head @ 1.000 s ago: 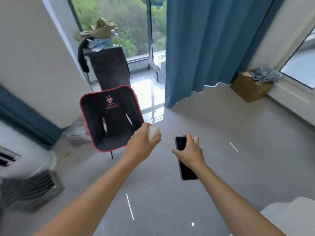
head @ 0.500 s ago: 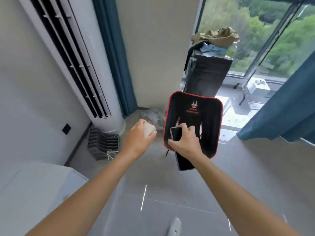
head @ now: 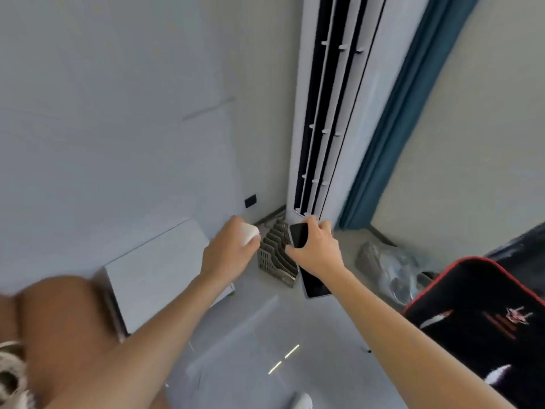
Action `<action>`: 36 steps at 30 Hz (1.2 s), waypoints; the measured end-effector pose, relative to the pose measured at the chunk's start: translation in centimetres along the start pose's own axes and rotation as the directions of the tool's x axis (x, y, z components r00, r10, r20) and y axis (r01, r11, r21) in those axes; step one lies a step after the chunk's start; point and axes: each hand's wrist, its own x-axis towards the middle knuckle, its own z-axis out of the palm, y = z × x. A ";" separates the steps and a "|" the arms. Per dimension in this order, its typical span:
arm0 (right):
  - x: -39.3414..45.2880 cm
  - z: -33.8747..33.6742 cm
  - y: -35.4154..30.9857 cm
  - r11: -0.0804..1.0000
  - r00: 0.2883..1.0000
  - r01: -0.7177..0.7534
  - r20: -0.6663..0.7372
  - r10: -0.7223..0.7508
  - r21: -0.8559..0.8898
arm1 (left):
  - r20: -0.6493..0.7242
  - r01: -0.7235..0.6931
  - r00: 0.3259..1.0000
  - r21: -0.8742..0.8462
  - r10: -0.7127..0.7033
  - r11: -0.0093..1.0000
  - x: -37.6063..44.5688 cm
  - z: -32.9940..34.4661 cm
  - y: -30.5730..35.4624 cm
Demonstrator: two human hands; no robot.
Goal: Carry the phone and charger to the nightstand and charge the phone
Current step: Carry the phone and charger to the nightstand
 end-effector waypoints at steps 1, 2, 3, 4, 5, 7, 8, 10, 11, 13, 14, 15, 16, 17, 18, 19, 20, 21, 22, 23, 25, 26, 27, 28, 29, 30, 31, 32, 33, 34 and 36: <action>1.4 0.9 -1.1 1.000 0.999 0.030 0.032 -0.030 -0.007 | -0.022 0.035 0.999 -0.005 -0.035 0.999 0.5 -0.6 -1.2; 2.6 1.8 -2.2 0.998 0.997 0.060 0.058 -0.059 -0.014 | -0.042 0.073 0.996 -0.016 -0.073 0.997 0.9 -1.2 -2.5; 3.7 2.9 -3.4 0.996 0.993 0.087 0.083 -0.085 -0.023 | -0.061 0.112 0.992 -0.029 -0.114 0.993 1.3 -1.8 -3.8; 4.8 4.0 -4.6 0.994 0.989 0.109 0.108 -0.106 -0.030 | -0.079 0.150 0.985 -0.037 -0.152 0.988 1.7 -2.3 -5.1; 5.8 5.2 -5.8 0.991 0.984 0.129 0.131 -0.123 -0.034 | -0.096 0.184 0.978 -0.043 -0.187 0.982 2.2 -2.7 -6.3; 7.7 7.6 -8.4 0.985 0.971 0.167 0.177 -0.160 -0.030 | -0.125 0.245 0.960 -0.066 -0.251 0.967 3.4 -3.5 -8.7; 8.5 8.9 -9.6 0.982 0.963 0.189 0.200 -0.179 -0.029 | -0.138 0.270 0.950 -0.077 -0.279 0.960 4.0 -3.8 -10.0; 10.2 11.5 -11.9 0.972 0.947 0.230 0.243 -0.212 -0.046 | -0.159 0.304 0.936 -0.084 -0.314 0.949 5.5 -4.2 -12.5; 11.1 12.9 -13.0 0.968 0.938 0.246 0.265 -0.222 -0.060 | -0.164 0.318 0.930 -0.089 -0.329 0.944 6.2 -4.3 -13.9; 13.0 16.0 -15.1 0.958 0.922 0.273 0.306 -0.235 -0.089 | -0.173 0.351 0.913 -0.125 -0.369 0.928 8.0 -4.4 -16.6; 14.0 17.5 -16.1 0.955 0.915 0.281 0.327 -0.236 -0.098 | -0.170 0.367 0.906 -0.144 -0.388 0.919 9.0 -4.4 -17.9; 15.1 19.0 -17.1 0.954 0.910 0.282 0.344 -0.231 -0.105 | -0.167 0.384 0.898 -0.158 -0.408 0.910 10.1 -4.4 -19.3; 16.3 20.7 -18.1 0.952 0.905 0.284 0.359 -0.228 -0.110 | -0.168 0.403 0.888 -0.168 -0.429 0.900 11.3 -4.4 -20.7; 17.5 22.5 -19.1 0.952 0.900 0.286 0.374 -0.225 -0.114 | -0.165 0.425 0.877 -0.175 -0.452 0.888 12.4 -4.5 -22.2; 18.6 24.2 -19.9 0.951 0.895 0.288 0.384 -0.224 -0.116 | -0.156 0.446 0.867 -0.184 -0.474 0.876 13.5 -4.4 -23.6; 19.8 25.8 -20.7 0.949 0.891 0.295 0.392 -0.229 -0.115 | -0.147 0.464 0.857 -0.193 -0.493 0.864 14.6 -4.2 -25.1; 21.0 27.6 -21.4 0.948 0.887 0.298 0.401 -0.231 -0.114 | -0.140 0.483 0.847 -0.200 -0.513 0.852 15.8 -4.0 -26.5; 22.1 29.4 -21.9 0.949 0.882 0.295 0.415 -0.224 -0.115 | -0.135 0.506 0.833 -0.206 -0.536 0.838 16.8 -3.7 -27.9; 23.2 31.2 -22.3 0.950 0.876 0.290 0.431 -0.216 -0.112 | -0.130 0.523 0.822 -0.210 -0.554 0.826 17.8 -3.3 -29.3; 24.4 33.0 -22.6 0.951 0.870 0.291 0.444 -0.216 -0.106 | -0.126 0.533 0.816 -0.212 -0.564 0.819 18.7 -2.7 -30.8; 26.6 37.1 -22.9 0.947 0.854 0.305 0.471 -0.222 -0.105 | -0.122 0.557 0.799 -0.219 -0.589 0.801 20.6 -1.1 -33.8; 27.7 39.3 -22.9 0.944 0.844 0.312 0.487 -0.224 -0.107 | -0.121 0.569 0.790 -0.221 -0.601 0.792 21.5 -0.1 -35.3; 28.7 41.5 -22.8 0.941 0.833 0.321 0.504 -0.227 -0.108 | -0.121 0.579 0.782 -0.221 -0.611 0.785 22.4 0.9 -36.9; 29.6 43.7 -22.6 0.936 0.821 0.336 0.519 -0.235 -0.108 | -0.125 0.587 0.775 -0.221 -0.619 0.779 23.2 2.0 -38.4; 30.5 46.0 -22.3 0.930 0.809 0.352 0.535 -0.245 -0.106 | -0.129 0.599 0.764 -0.221 -0.632 0.770 23.8 3.2 -40.0; 31.3 48.2 -22.0 0.925 0.798 0.366 0.547 -0.254 -0.104 | -0.133 0.611 0.754 -0.220 -0.644 0.761 24.3 4.5 -41.5; 32.1 50.3 -21.6 0.920 0.788 0.379 0.556 -0.263 -0.102 | -0.136 0.620 0.746 -0.216 -0.652 0.754 24.7 5.7 -43.1; 32.8 52.4 -21.2 0.914 0.780 0.391 0.566 -0.267 -0.107 | -0.137 0.633 0.737 -0.208 -0.662 0.746 24.9 6.9 -44.6; 33.4 54.3 -20.8 0.908 0.772 0.402 0.575 -0.270 -0.114 | -0.134 0.648 0.725 -0.198 -0.675 0.736 25.1 8.1 -45.9; 33.9 56.0 -20.3 0.901 0.765 0.418 0.581 -0.279 -0.118 | -0.132 0.661 0.715 -0.191 -0.686 0.726 25.0 9.2 -47.2; 34.9 59.2 -19.7 0.876 0.747 0.468 0.583 -0.320 -0.119 | -0.139 0.677 0.701 -0.179 -0.699 0.714 25.0 11.3 -49.6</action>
